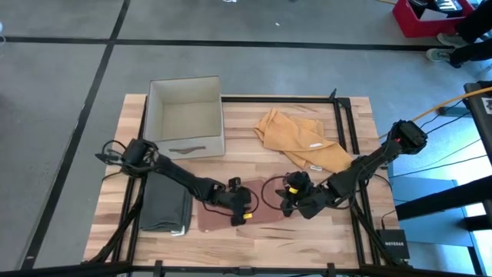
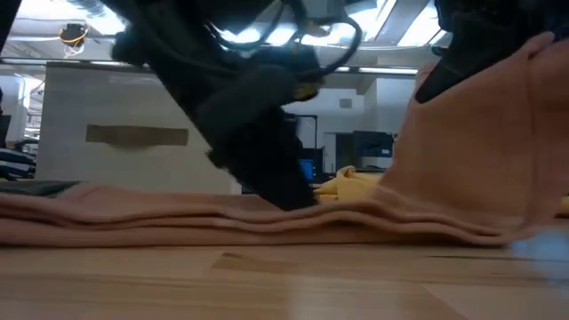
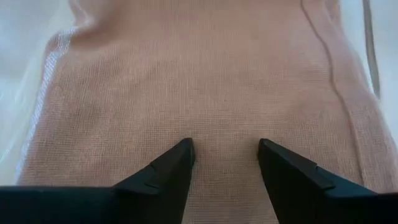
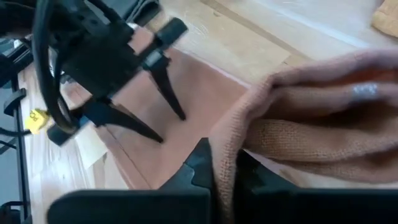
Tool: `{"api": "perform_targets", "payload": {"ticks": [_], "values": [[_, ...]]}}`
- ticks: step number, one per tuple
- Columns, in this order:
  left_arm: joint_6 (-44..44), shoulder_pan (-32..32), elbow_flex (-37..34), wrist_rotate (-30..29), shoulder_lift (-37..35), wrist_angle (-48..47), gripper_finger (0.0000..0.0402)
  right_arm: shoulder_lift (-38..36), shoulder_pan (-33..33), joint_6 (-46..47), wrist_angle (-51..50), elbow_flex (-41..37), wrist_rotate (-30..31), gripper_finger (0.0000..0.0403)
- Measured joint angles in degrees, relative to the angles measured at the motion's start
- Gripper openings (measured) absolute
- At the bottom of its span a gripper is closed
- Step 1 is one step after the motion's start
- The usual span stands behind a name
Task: Fold towel
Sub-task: Fold the light orange towel
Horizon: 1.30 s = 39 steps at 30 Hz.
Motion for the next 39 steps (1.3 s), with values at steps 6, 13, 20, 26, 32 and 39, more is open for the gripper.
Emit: {"api": "perform_targets", "payload": {"ticks": [6,13,20,26,32,39], "values": [[0.73,2.22,1.71,0.35,3.33,6.52,0.0178,0.74,-0.05,-1.17,3.64,0.00,0.14,0.0013],[6.53,3.32,3.72,0.76,4.27,7.78,0.0178,4.97,-3.25,-7.19,15.64,0.00,-1.59,0.0019],[10.08,-0.42,9.40,1.17,-4.08,-16.26,0.0178,5.60,-5.75,-9.03,17.35,0.00,-4.04,0.0014],[-1.97,-4.20,7.61,-3.24,-8.32,-31.43,0.0178,5.60,-6.14,-9.06,17.35,0.00,-4.30,0.0015],[-3.11,-4.71,0.32,-5.90,-5.32,-18.06,0.0178,7.01,-7.26,-9.14,19.75,0.00,-5.22,0.0015],[-1.20,-3.83,-0.66,-5.99,-3.04,-8.62,0.0178,12.71,-10.49,-12.31,32.58,0.12,-11.04,0.0015]]}}
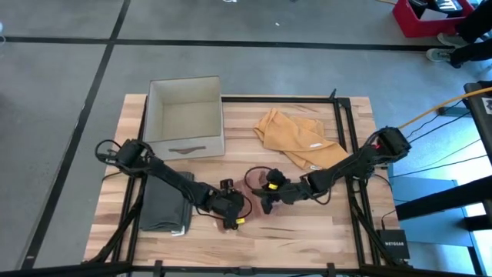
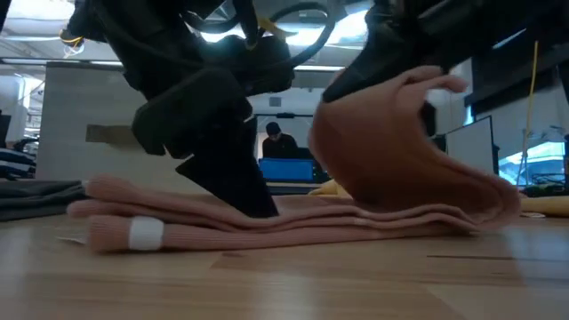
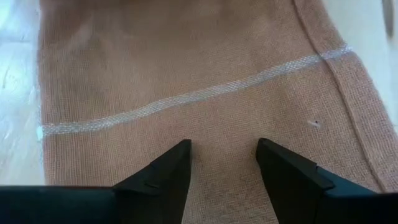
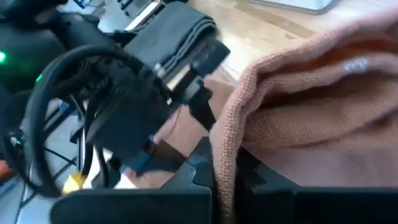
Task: Fold towel
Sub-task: Fold the light orange towel
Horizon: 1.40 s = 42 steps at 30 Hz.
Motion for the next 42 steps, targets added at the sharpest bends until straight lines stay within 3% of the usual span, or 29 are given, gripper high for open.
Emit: {"api": "perform_targets", "payload": {"ticks": [9,13,19,22,29,42], "values": [[4.21,-0.03,0.06,0.48,-1.14,-0.13,0.0178,6.44,-1.98,-4.13,0.79,6.44,-6.58,0.0016],[1.63,-1.49,4.45,2.20,-5.66,-11.69,0.0178,7.24,-2.32,-4.41,0.58,7.47,-7.08,0.0017],[-12.96,-6.58,5.18,3.68,-11.01,-26.35,0.0178,7.24,-2.31,-4.48,0.83,7.47,-7.31,0.0016],[-15.81,-8.98,1.78,-0.40,-10.28,-25.65,0.0178,7.24,-2.30,-4.47,0.85,7.47,-7.39,0.0017],[-18.76,-7.68,-4.24,-3.15,-5.28,-11.60,0.0178,8.03,-2.37,-4.32,2.49,7.80,-6.94,0.0018],[-18.29,-6.91,-4.35,-2.49,-5.20,-10.55,0.0178,16.22,-3.93,-7.07,-2.94,18.22,-11.00,0.0018]]}}
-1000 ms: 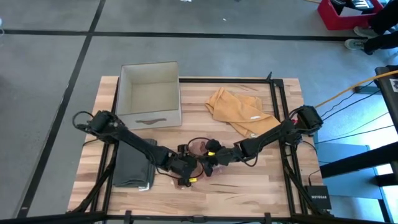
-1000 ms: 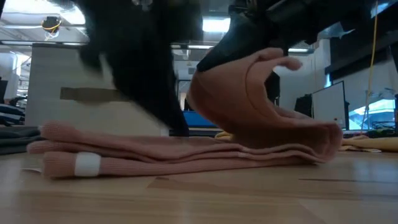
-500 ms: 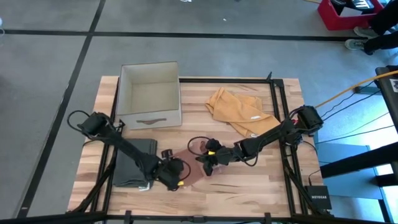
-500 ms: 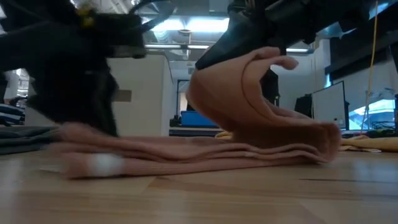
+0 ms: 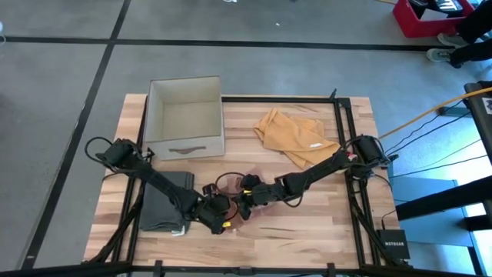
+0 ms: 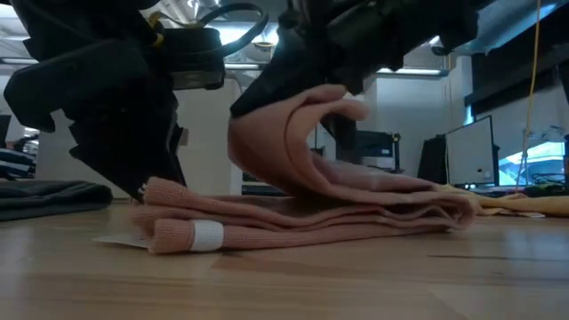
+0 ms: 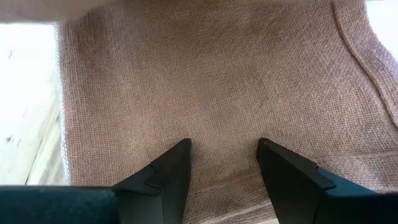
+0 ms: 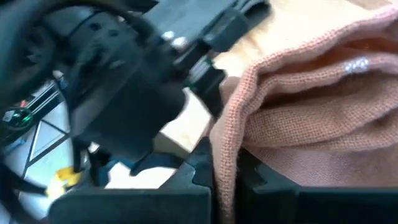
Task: Fold towel
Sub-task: Fold the light orange towel
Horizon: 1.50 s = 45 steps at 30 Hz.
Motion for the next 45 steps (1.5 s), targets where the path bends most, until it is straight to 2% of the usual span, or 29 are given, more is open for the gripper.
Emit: {"api": "perform_targets", "payload": {"ticks": [8,11,14,20,24,29,32,38,42,45], "values": [[0.09,0.00,-0.04,1.19,-0.67,-0.46,0.0178,0.07,0.17,0.04,0.01,-0.07,0.70,0.0022],[0.08,0.04,-0.16,4.48,-2.58,-1.86,0.0178,0.25,0.14,0.04,0.70,-0.07,1.10,0.0044],[-0.68,-0.02,0.68,7.10,-5.55,-4.19,0.0178,0.43,0.14,0.72,1.16,-0.07,1.57,0.0082],[-1.62,-0.33,1.11,8.86,-11.01,-7.87,0.0178,2.00,0.14,2.81,3.66,-0.04,1.51,0.0139],[-4.66,-0.33,1.11,12.17,-15.58,-12.18,0.0178,1.99,0.23,2.72,4.77,0.04,1.14,0.0149],[-7.44,-0.33,1.14,12.47,-21.70,-16.31,0.0178,1.97,0.20,2.92,3.94,0.02,0.73,0.0149],[-8.16,-0.26,1.14,9.64,-23.77,-16.08,0.0178,1.97,0.17,3.13,3.41,-0.02,0.58,0.0149],[-3.45,-0.26,-0.02,-4.04,-23.31,-7.84,0.0178,1.96,0.17,-1.11,4.93,-0.02,-2.64,0.0150],[-1.03,0.14,-2.40,-5.95,-20.23,-0.39,0.0178,0.91,0.19,-4.15,3.17,-0.02,-5.60,0.0150],[0.43,0.79,-4.75,-7.01,-17.12,2.76,0.0178,0.73,1.15,-10.12,2.39,-0.02,-6.33,0.0150]]}}
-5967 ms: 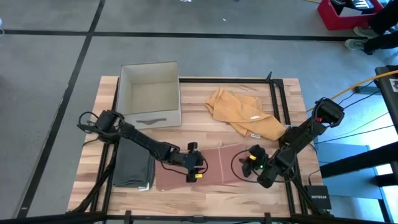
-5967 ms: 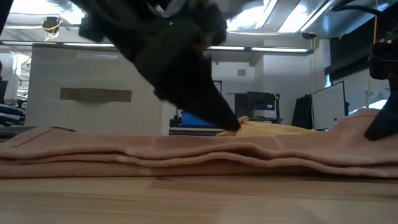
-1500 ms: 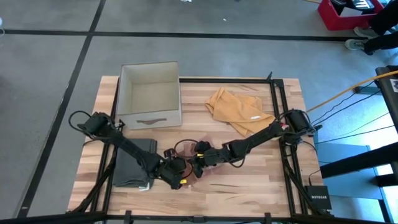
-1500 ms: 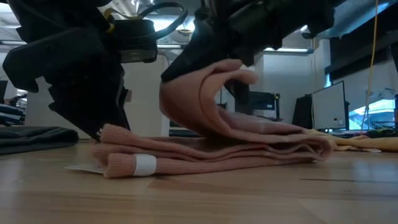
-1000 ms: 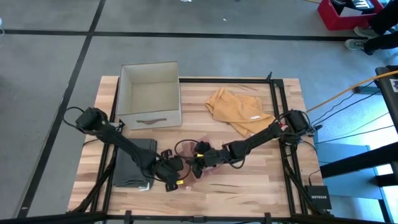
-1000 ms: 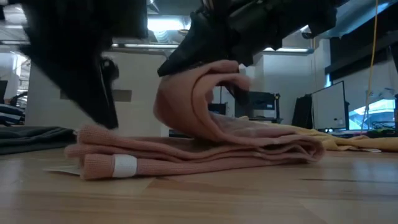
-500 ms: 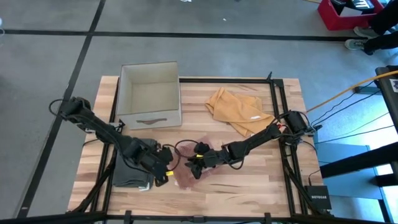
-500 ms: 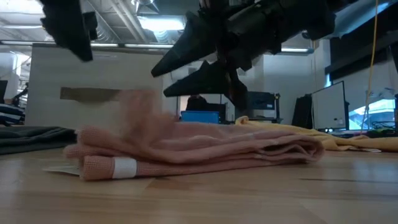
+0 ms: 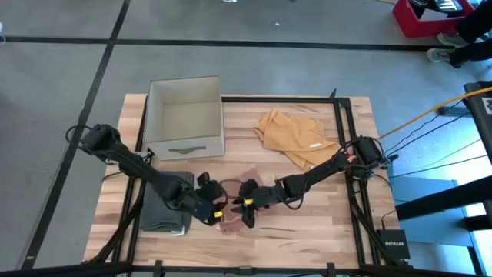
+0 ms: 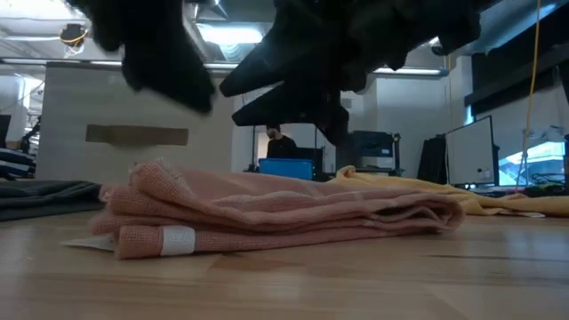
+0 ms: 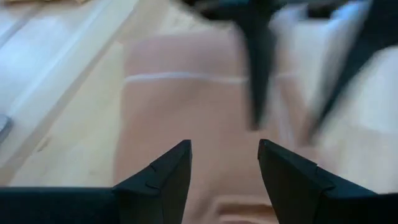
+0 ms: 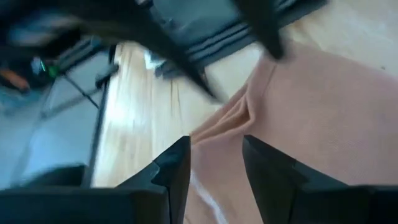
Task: Fold towel
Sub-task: Fold the light orange towel
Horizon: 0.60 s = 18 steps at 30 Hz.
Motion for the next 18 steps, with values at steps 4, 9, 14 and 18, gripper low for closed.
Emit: {"api": "perform_targets", "payload": {"ticks": [4,9,14,18], "values": [[-0.54,1.90,-2.26,-3.21,5.24,-0.39,0.0178,4.48,2.41,-8.11,5.43,0.04,2.83,0.0150],[-3.27,4.70,-3.09,-3.78,8.82,0.11,0.0178,12.28,3.94,-13.40,18.86,0.05,3.32,0.0150],[-5.75,5.66,-4.89,-2.36,10.32,0.12,0.0178,16.98,3.93,-14.16,21.41,0.39,-2.51,0.0150],[-10.75,5.56,-5.62,-1.79,10.21,-2.00,0.0178,17.20,4.72,-15.30,21.72,0.43,-4.14,0.0150]]}}
